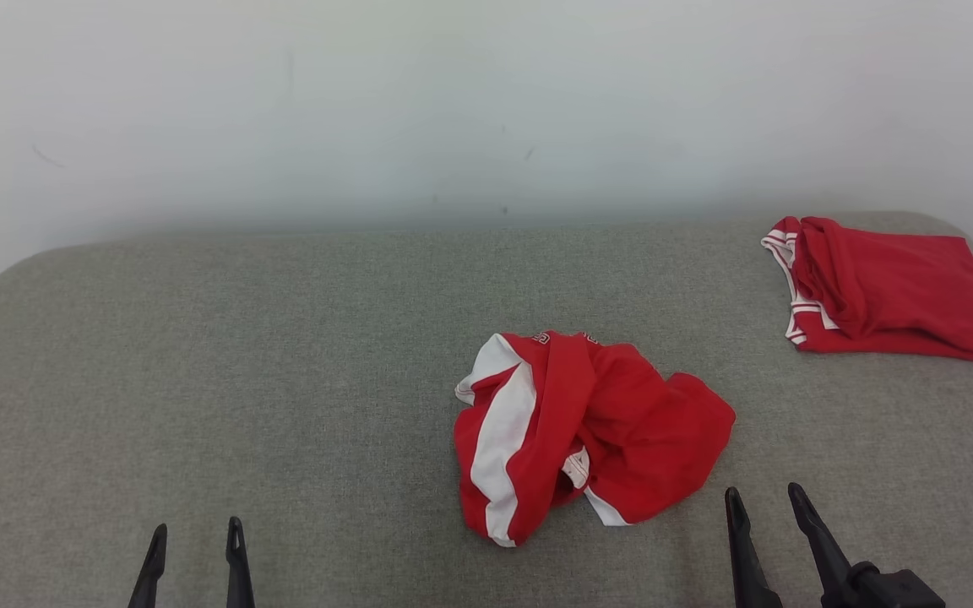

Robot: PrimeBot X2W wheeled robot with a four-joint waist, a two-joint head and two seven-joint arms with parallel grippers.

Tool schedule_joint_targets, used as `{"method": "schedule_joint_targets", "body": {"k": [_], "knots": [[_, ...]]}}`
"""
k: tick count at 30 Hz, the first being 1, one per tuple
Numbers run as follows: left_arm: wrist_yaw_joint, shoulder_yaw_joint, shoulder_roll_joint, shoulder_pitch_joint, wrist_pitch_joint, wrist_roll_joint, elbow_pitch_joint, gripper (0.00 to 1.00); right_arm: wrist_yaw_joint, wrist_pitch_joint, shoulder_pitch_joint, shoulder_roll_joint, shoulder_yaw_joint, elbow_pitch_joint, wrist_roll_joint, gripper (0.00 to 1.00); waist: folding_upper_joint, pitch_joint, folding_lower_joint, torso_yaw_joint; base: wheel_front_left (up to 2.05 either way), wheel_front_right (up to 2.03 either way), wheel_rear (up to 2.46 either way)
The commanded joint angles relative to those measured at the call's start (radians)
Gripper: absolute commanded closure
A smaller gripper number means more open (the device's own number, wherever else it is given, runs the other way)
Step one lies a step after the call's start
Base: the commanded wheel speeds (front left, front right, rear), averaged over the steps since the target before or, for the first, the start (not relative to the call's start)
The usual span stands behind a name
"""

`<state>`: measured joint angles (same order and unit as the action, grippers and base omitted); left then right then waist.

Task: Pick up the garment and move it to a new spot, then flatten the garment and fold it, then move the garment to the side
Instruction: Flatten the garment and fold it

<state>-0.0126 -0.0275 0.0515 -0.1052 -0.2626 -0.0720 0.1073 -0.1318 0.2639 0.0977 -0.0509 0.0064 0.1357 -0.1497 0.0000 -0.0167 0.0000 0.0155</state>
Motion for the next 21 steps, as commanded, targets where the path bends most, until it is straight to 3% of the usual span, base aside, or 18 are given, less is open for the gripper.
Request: {"method": "schedule_joint_targets", "body": {"k": [1, 21], "knots": [[0.003, -0.001, -0.002, -0.01, -0.003, -0.005, 0.001, 0.0, 0.003, 0.0, 0.0, 0.002, -0.002, -0.001, -0.004, 0.0, 0.0, 0.0, 0.0, 0.0, 0.0, 0.0, 0.0], [0.005, -0.003, -0.002, -0.008, -0.003, 0.008, 0.007, 0.0, 0.003, 0.0, 0.001, 0.002, 0.002, 0.001, 0.002, 0.0, 0.0, -0.001, 0.0, 0.004, 0.0, 0.0, 0.0]]}}
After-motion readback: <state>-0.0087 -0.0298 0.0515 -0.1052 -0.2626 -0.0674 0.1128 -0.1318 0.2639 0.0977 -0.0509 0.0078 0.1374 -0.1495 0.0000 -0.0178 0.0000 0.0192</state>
